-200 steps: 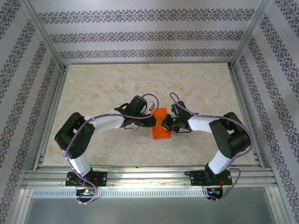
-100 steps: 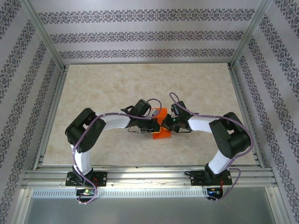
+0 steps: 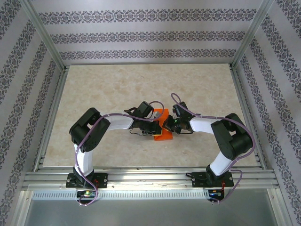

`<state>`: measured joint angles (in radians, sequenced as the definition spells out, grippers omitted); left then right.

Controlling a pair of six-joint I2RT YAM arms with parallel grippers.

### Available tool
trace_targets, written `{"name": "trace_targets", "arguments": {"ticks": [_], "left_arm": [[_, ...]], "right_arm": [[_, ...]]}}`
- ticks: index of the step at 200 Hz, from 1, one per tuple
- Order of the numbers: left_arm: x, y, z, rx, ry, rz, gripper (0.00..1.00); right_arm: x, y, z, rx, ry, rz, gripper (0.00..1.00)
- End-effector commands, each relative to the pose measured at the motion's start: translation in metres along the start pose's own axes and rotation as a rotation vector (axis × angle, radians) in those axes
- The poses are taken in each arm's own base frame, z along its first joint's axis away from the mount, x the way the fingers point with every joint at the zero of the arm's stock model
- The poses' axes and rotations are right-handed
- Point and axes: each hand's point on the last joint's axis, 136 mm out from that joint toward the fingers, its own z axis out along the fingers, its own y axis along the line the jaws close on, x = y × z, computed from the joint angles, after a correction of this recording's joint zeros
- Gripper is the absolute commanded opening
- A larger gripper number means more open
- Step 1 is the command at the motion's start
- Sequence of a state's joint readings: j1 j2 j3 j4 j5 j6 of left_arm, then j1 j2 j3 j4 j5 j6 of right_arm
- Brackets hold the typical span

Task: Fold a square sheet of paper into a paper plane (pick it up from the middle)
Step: Fold the triangle a second time at the center of the table.

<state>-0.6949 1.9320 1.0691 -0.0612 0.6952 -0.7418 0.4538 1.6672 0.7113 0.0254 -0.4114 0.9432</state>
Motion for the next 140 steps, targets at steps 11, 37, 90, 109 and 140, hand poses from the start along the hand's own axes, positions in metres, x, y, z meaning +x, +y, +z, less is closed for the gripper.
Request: {"name": "trace_targets", "arguments": {"ticks": [11, 37, 90, 109, 140], "left_arm": [[0.016, 0.015, 0.008, -0.056, 0.045, -0.014, 0.00], [0.022, 0.024, 0.007, -0.086, 0.053, -0.018, 0.00], [0.033, 0.030, 0.004, -0.103, 0.062, -0.015, 0.00], [0.033, 0.020, -0.002, -0.081, 0.047, 0.008, 0.00], [0.025, -0.007, -0.011, -0.008, 0.009, 0.051, 0.00]], "right_arm": [[0.011, -0.034, 0.001, 0.115, 0.028, 0.036, 0.00], [0.012, -0.035, 0.002, 0.117, 0.032, 0.037, 0.00], [0.012, -0.035, 0.004, 0.118, 0.034, 0.039, 0.00], [0.012, -0.035, 0.004, 0.117, 0.036, 0.038, 0.00], [0.011, -0.035, 0.003, 0.118, 0.034, 0.040, 0.00]]}}
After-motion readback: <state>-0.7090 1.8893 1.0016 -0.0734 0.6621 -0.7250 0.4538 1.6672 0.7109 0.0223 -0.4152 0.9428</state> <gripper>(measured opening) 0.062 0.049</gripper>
